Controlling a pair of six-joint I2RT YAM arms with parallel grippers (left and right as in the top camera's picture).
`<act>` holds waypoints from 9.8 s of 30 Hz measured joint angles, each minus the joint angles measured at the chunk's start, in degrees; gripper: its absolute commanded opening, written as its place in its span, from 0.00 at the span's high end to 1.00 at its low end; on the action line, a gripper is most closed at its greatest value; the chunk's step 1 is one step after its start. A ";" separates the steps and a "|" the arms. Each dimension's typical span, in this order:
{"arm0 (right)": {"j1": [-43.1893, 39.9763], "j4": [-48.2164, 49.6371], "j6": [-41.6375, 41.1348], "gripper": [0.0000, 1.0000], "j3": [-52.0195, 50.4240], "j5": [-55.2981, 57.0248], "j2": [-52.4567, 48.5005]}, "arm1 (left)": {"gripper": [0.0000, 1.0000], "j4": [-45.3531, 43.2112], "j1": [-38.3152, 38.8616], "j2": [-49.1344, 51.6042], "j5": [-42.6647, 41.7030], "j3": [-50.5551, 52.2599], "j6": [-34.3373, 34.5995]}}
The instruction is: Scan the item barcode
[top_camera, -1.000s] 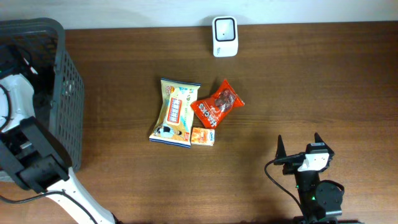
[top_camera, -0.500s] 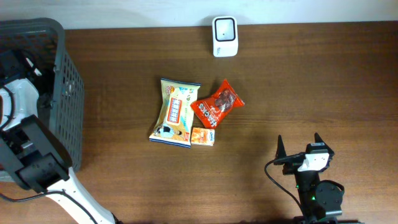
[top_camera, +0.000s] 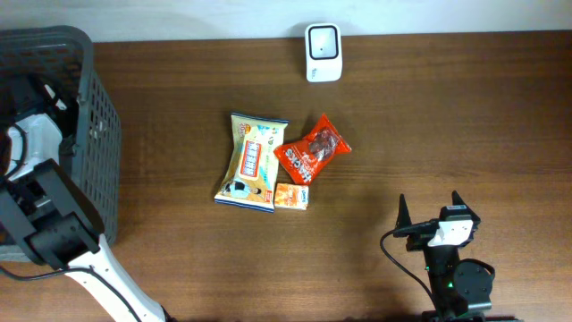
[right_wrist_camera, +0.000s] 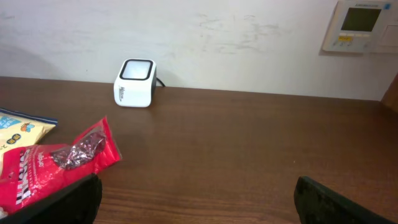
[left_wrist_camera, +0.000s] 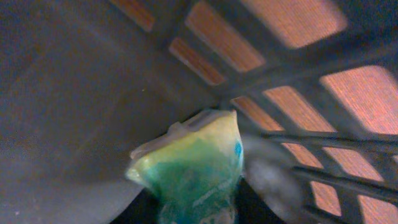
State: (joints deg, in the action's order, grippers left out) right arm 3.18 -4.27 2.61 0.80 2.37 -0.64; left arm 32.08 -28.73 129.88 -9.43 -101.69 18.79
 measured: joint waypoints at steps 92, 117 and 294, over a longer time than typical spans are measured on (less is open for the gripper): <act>0.00 0.00 -0.02 0.02 0.00 0.00 0.02 | 1.00 64.57 36.52 -39.26 38.14 -9.66 4.81; 0.00 0.00 0.00 0.02 0.00 0.00 0.02 | 1.00 18.45 10.67 -21.51 21.31 -7.65 -0.66; 10.97 -35.04 -22.21 0.96 76.65 -35.06 -115.67 | 0.01 49.09 44.15 -33.44 6.93 -8.24 -11.13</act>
State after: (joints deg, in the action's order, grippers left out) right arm 14.15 -39.31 -19.59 77.45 -32.69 -116.31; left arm 81.17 15.42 96.44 -2.50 -109.93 7.66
